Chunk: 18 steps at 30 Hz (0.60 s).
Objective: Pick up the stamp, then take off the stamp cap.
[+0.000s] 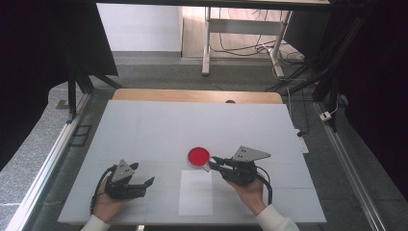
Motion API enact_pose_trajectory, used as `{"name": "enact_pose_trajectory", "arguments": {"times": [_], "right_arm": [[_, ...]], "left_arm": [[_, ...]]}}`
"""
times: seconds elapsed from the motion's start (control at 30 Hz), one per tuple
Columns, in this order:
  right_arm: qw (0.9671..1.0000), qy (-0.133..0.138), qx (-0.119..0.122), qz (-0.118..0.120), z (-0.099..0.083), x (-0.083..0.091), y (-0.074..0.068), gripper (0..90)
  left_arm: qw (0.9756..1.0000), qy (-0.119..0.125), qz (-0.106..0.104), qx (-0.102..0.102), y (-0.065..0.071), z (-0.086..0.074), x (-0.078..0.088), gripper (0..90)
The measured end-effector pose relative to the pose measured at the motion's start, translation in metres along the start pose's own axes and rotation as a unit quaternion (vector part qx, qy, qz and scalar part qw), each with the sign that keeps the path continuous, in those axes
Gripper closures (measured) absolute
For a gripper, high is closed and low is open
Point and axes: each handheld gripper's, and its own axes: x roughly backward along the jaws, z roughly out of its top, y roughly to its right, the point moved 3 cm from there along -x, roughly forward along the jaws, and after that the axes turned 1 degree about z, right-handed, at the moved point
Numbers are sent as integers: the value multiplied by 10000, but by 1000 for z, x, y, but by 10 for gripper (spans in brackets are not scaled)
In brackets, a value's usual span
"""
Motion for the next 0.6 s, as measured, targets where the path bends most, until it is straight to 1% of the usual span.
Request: {"name": "enact_pose_trajectory", "arguments": {"times": [0.23, 0.6], "right_arm": [[10000, -14, 7, 47, 0, -1, -2, 752], [10000, 27, 26, 23, 0, -1, -3, 753]], "left_arm": [[10000, 13, 14, 1, 1, 0, 0, 205], [10000, 40, 33, -11, 2, 1, 1, 208]]}}
